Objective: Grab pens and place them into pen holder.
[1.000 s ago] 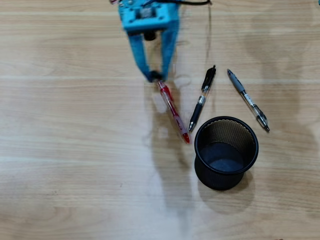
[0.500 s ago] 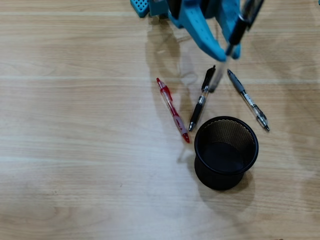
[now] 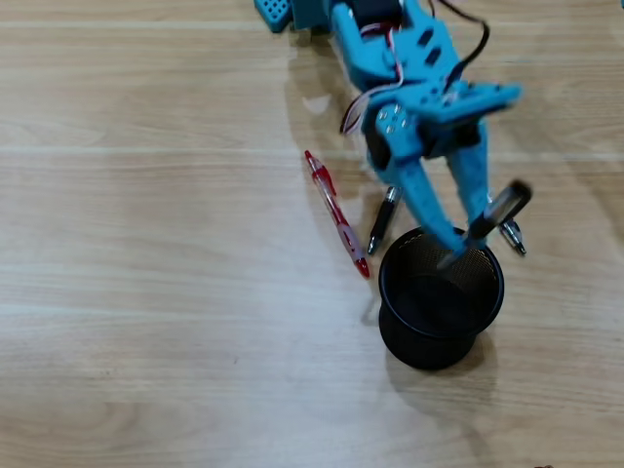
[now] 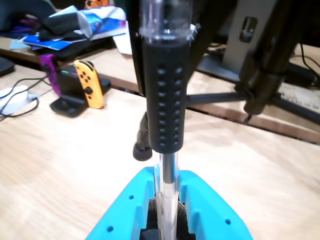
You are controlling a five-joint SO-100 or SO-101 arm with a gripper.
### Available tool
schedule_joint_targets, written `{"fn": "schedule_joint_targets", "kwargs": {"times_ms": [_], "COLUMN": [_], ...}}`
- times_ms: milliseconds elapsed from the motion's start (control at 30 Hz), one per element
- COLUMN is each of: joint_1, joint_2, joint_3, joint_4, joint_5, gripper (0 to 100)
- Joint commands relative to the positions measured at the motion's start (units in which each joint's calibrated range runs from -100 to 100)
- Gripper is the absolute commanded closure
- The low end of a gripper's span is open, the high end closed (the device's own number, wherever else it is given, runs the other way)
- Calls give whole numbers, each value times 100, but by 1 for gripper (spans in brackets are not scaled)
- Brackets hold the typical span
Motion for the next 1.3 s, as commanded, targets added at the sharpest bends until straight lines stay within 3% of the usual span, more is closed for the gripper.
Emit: {"fn": "schedule_joint_targets", "kwargs": {"times_ms": [0, 133, 333, 533, 667, 1133, 1267], "joint_1": [41, 132, 205, 150, 141, 644, 836], "joint_2": [-47, -47, -107, -124, -294, -2943, -3470], "joint_3": [813, 1438, 1628, 1628, 1646, 1872, 1926], "joint_4": [-1322, -2106, -2115, -2106, -2023, 2742, 4090], "joint_5": [-53, -42, -37, -11, -6, 1010, 1146], "gripper": [98, 98, 97, 78, 80, 98, 98]}}
